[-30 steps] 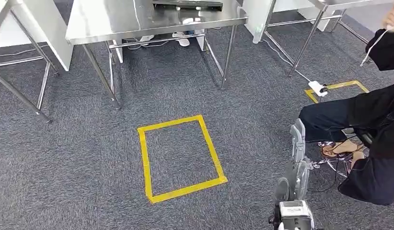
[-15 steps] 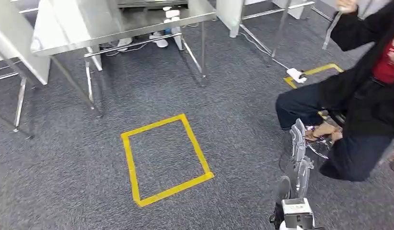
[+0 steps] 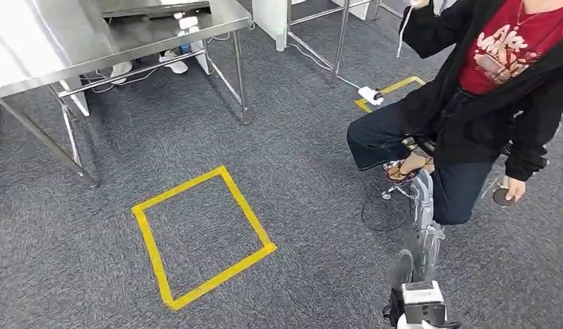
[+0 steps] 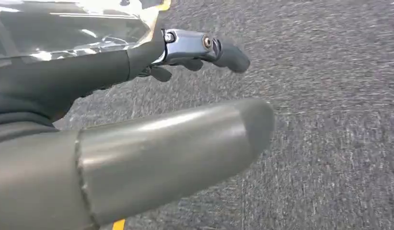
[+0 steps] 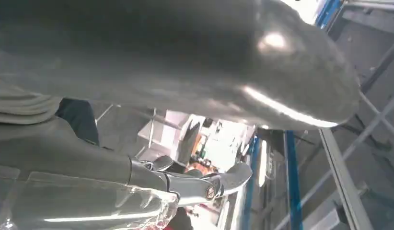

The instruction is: Take the parts from the cabinet and place them on the table.

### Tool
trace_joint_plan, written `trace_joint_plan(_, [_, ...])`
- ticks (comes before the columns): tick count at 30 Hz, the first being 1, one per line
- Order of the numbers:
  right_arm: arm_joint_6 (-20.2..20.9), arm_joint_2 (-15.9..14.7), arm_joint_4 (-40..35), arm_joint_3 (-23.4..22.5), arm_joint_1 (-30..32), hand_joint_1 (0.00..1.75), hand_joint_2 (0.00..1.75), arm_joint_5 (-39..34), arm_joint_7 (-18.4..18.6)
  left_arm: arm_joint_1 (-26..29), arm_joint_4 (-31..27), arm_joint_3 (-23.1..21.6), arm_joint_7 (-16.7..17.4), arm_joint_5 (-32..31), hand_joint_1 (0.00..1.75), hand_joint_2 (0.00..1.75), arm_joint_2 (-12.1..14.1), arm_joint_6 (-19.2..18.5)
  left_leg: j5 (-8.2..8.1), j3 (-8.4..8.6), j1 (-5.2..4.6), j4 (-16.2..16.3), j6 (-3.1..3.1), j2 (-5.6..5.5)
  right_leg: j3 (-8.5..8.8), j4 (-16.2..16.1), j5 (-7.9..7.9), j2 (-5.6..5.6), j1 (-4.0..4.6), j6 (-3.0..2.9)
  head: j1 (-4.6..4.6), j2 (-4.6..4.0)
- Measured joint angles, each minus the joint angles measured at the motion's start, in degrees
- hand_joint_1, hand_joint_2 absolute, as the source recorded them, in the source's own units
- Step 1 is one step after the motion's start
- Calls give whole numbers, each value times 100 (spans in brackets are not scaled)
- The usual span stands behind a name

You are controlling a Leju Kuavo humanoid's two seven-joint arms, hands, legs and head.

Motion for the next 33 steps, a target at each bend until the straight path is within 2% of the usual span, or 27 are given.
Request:
trace_joint_plan(1, [2, 2, -2, -2, -32, 0, 0, 0, 0, 8, 0, 0, 0, -2, 0, 0, 0, 0, 5, 12, -6, -43, 33, 42, -111, 195, -144, -281, 23, -10, 2, 0])
trace_joint_plan(2, [11, 2, 5, -2, -69, 0, 0, 0, 4, 17, 2, 0, 0, -2, 0, 0, 0, 0, 16, 9, -8, -43, 39, 141, -304, 556, -333, -400, -5, -15, 41, 0])
trace_joint_plan(4, [35, 2, 22, -4, -80, 0, 0, 0, 13, 30, 2, 0, 7, 0, 0, 0, -11, -2, 18, -17, -17, -40, 35, 324, -714, 1421, -652, -466, -65, 28, 41, 0])
trace_joint_plan(5, [39, 2, 40, -7, -83, 0, 0, 0, 13, 30, 2, 2, 18, 0, 0, 0, -9, -2, 22, -25, -15, -39, 27, 415, -790, 1611, -677, -475, -98, 92, 48, 0])
trace_joint_plan(6, [44, 2, 53, -7, -84, 0, 0, -2, 18, 28, 2, 0, 18, 0, 0, 0, -15, -2, 23, -25, -10, -38, 16, 500, -707, 1484, -600, -496, -135, 171, 43, 0])
trace_joint_plan(8, [50, -2, 59, -15, -88, 0, 0, -2, 20, 23, 2, 0, 18, 0, 0, 0, -28, -4, 11, -14, 22, -30, -33, 642, -177, 547, -249, -621, -212, 351, 43, 0])
trace_joint_plan(9, [53, 0, 61, -18, -96, 0, 0, -2, 20, 22, 2, 0, 17, 0, 0, 0, -28, -4, -4, -3, 35, -9, -81, 703, 161, -46, -78, -832, -247, 419, 46, 0])
trace_joint_plan(10, [53, 0, 77, -18, -117, 0, 0, -2, 20, 23, -15, 0, 18, -2, 0, 0, 16, -4, -18, 10, 5, -17, -126, 743, 184, -81, -81, -1039, -222, 352, 43, 0])
trace_joint_plan(11, [57, 13, 79, -18, -138, 0, 0, -2, 28, 21, -11, 0, 15, -2, 0, 0, -11, -2, -51, 10, -16, 35, -187, 802, 183, -171, -20, -1015, -185, 314, 52, 0])
trace_joint_plan(12, [59, 13, 92, -24, -166, 0, 0, -2, 29, 17, -16, 0, 15, -4, 0, 0, 22, 0, -43, 30, -21, 26, -237, 838, 151, -105, -29, -924, -181, 194, 28, 0])
trace_joint_plan(14, [61, 17, 103, -50, -163, 0, 0, -2, 26, -9, -13, 0, 15, -7, 0, 0, 0, -4, -64, 68, -4, 32, -279, 967, 58, -95, -20, -798, -181, 124, 26, 0])
trace_joint_plan(15, [61, 20, 103, -53, -162, 0, 0, -2, 24, -11, -13, 0, 15, -7, 0, 0, -13, -2, -126, 46, 47, 67, -358, 798, 106, -109, 11, -717, -270, 53, 17, 0])
trace_joint_plan(16, [61, 33, 105, -59, -171, 0, 0, 0, 24, -10, -13, 0, 15, -7, 0, 0, -9, -2, -315, -20, 57, 239, -367, 451, 94, -106, 38, -661, -256, 10, 8, 0])
trace_joint_plan(17, [61, 39, 109, -64, -195, 0, 0, -2, 24, 0, -11, 0, 15, -9, 0, 0, -13, -2, -571, -161, 52, 579, -353, 273, 62, -106, 63, -598, -239, -33, 4, 0])
trace_joint_plan(19, [66, 48, 118, -64, -199, 0, 0, 0, 24, 19, -11, 0, 15, -7, 0, 0, -2, -2, -1023, -568, 45, 1470, -328, 160, 4, -102, 99, -456, -182, -89, -2, 0])
trace_joint_plan(20, [68, 46, 136, -68, -198, 0, 0, -2, 24, 30, -11, 0, 15, -7, 0, 0, 2, -2, -1087, -703, 45, 1747, -315, 158, -19, -98, 104, -376, -160, -90, -5, 0])
trace_joint_plan(21, [68, 46, 147, -72, -197, 0, 0, 0, 24, 36, -11, 2, 15, -7, 0, 0, 2, -2, -1039, -722, 45, 1775, -297, 158, -30, -96, 118, -307, -147, -105, -2, 0])
trace_joint_plan(23, [68, 48, 158, -77, -194, 0, 0, 0, 24, 35, -11, 0, 2, -9, 0, 0, -2, -11, -541, -356, 46, 1061, -238, 117, -26, -92, 138, -112, -143, -76, -2, 0])
trace_joint_plan(24, [68, 48, 158, -77, -195, 0, 0, -2, 24, 33, -11, 0, -20, -11, 0, 0, -2, -18, -290, -77, 53, 527, -217, 3, -19, -91, 148, -29, -143, -59, -2, 0])
trace_joint_plan(25, [68, 48, 158, -81, -194, 0, 0, -2, 24, 33, -11, 0, -31, -15, 0, 0, 2, -22, -274, 103, 75, 185, -196, -330, -22, -90, 158, 21, -153, -41, -2, 0])
trace_joint_plan(26, [68, 48, 158, -88, -190, 0, 0, 0, 24, 30, -11, -2, -39, -33, 0, 0, 0, -30, -283, 106, 58, 134, -208, -456, -62, -67, 180, 75, -88, 1, 2, 0])
trace_joint_plan(28, [55, 63, 158, -92, -171, 0, 0, 0, 15, 29, -11, -4, -57, -61, 0, 0, -2, -35, -269, 99, -2, 149, -169, -303, -114, -103, 228, 189, -116, 75, 6, 0])
trace_joint_plan(29, [53, 68, 157, -96, -151, 0, 0, 0, 15, 27, -11, -2, -57, -61, 0, 0, -2, -35, -244, 102, -37, 145, -122, -222, -127, -142, 266, 266, -144, 132, 0, 0])
trace_joint_plan(30, [50, 72, 151, -105, -139, 0, 0, 0, 11, 24, -11, -7, -63, -72, 0, 0, -17, -37, -180, 114, -11, 54, -43, -124, -189, -131, 284, 312, -103, 174, 4, 0])
trace_joint_plan(31, [48, 72, 151, -116, -122, 0, 0, 0, 9, 14, -11, -7, -61, -79, 0, 0, -22, -42, -137, 117, -9, 20, 4, -26, -240, -1, 210, -48, -128, 140, -1, 0])
trace_joint_plan(32, [46, 72, 151, -123, -139, 0, 0, 0, 9, 17, -11, -7, -61, -87, 0, 0, -17, -42, -125, 101, -10, 9, 42, 48, -375, 272, 31, -303, -85, 105, 26, 0])
trace_joint_plan(33, [44, 72, 151, -123, -149, 0, 0, 0, 9, 27, -11, -7, -48, -96, 0, 0, -9, -44, -120, 86, -24, 9, 49, 148, -583, 696, -187, -414, -94, 81, 30, 0])
